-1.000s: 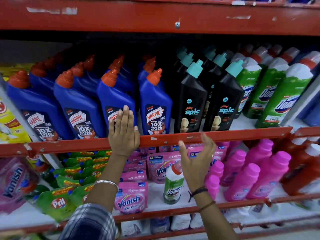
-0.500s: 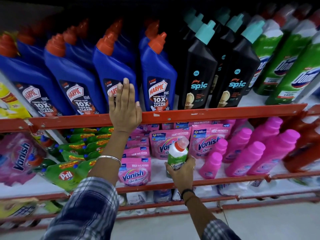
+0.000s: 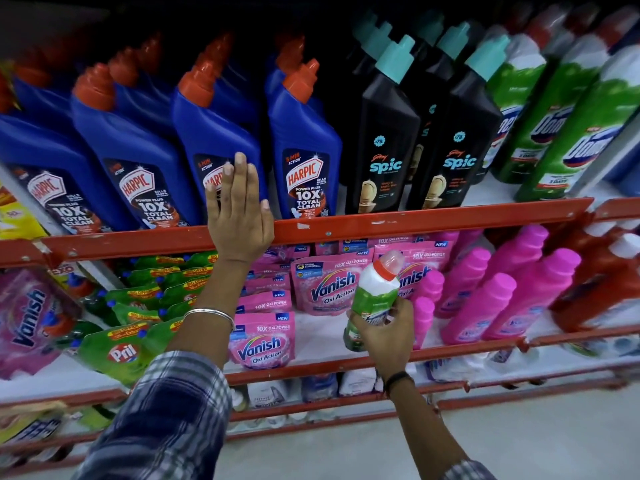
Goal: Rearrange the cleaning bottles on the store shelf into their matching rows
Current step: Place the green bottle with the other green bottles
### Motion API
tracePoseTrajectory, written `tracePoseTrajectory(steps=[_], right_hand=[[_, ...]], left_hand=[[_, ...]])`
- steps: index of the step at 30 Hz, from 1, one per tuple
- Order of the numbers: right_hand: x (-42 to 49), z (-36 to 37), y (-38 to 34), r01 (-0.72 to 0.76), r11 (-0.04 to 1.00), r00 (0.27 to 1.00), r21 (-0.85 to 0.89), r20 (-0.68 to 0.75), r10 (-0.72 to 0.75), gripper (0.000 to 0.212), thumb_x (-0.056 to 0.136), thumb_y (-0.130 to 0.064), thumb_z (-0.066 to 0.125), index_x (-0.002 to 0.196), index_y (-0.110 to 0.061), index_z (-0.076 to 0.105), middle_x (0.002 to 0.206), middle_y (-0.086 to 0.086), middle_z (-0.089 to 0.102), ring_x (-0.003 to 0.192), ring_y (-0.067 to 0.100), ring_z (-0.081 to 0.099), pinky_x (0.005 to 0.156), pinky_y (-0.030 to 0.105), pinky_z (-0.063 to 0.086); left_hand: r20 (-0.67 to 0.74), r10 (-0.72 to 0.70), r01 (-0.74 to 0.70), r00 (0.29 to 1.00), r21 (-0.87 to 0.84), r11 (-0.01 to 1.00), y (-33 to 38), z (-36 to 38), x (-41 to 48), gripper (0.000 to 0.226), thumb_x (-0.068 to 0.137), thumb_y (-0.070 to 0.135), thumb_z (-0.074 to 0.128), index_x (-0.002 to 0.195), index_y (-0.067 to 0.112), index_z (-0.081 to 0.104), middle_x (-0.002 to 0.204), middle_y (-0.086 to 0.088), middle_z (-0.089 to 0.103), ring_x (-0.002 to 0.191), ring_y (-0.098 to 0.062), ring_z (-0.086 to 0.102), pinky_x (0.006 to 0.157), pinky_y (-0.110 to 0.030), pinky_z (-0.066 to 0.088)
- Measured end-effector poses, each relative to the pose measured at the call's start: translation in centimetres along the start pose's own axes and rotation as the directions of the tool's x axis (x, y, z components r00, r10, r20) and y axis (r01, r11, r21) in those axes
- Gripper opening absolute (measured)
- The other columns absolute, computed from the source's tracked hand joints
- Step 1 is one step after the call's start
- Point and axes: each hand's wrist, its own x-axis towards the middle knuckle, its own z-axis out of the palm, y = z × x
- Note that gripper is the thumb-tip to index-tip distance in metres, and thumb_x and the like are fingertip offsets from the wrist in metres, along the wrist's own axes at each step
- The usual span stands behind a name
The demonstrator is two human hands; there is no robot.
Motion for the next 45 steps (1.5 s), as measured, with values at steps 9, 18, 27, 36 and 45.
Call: tracePoseTrajectory(steps=[9,18,27,36,45], right_hand=[[3.8,-8.1,-9.0,0.23,0.972,0.947,-0.048,-0.219,-0.235,0.065,0.048,-0.036,0.09,0.1,-0.02,0.053,0.093,-0.006,0.063,0.077,0.01,0.059,0.067,0.024,0.046],[9.8,-14.8,-16.6,0.375,0.926,0.838,-0.042,-0.412,-0.358,0.087,0.044,-0.062,0.078,0.112,-0.014,0.053,0.099,0.0,0.062,0.083,0.019,0.058,0.072,0.036,0.05],[15.7,-16.9,-20.3,0.391,0.919,0.791,-0.043,-0.495,-0.36,0.079,0.059,-0.042,0.085,0.12,-0.01,0.046,0.107,-0.004,0.049,0.094,0.012,0.049,0.082,0.027,0.043],[17.8,-14.8,-19.0,0.395,0.918,0.817,-0.041,-0.441,-0.371,0.076,0.063,-0.04,0.084,0.12,-0.006,0.046,0.105,-0.002,0.049,0.091,0.016,0.048,0.07,0.016,0.033],[19.2,-14.7,-18.7,0.389,0.921,0.832,-0.031,-0.417,-0.365,0.076,0.061,-0.038,0.085,0.117,-0.007,0.045,0.109,0.006,0.056,0.098,0.021,0.055,0.084,0.036,0.049]], left_hand=[[-0.039,0.006,-0.005,0.999,0.031,1.0,0.0,0.1,-0.1,0.063,0.098,0.023,0.036,0.153,0.005,0.012,0.162,-0.003,0.001,0.15,-0.018,0.003,0.122,-0.04,0.005],[-0.084,0.029,-0.024,0.996,0.058,0.998,-0.1,0.3,-0.1,0.061,0.097,0.023,0.036,0.152,0.003,0.018,0.162,-0.006,0.008,0.149,-0.02,0.008,0.121,-0.042,0.007],[-0.088,0.034,-0.027,0.996,0.073,0.997,-0.1,0.4,-0.1,0.063,0.096,0.024,0.036,0.153,0.004,0.017,0.162,-0.006,0.008,0.149,-0.02,0.006,0.122,-0.041,0.005],[-0.091,0.031,-0.024,0.995,0.075,0.997,-0.1,0.5,-0.1,0.063,0.096,0.023,0.037,0.153,0.004,0.016,0.162,-0.006,0.008,0.149,-0.02,0.007,0.122,-0.041,0.005],[-0.092,0.025,-0.017,0.995,0.087,0.996,-0.1,0.5,-0.2,0.063,0.096,0.024,0.036,0.153,0.004,0.017,0.162,-0.006,0.009,0.149,-0.021,0.009,0.121,-0.041,0.006]])
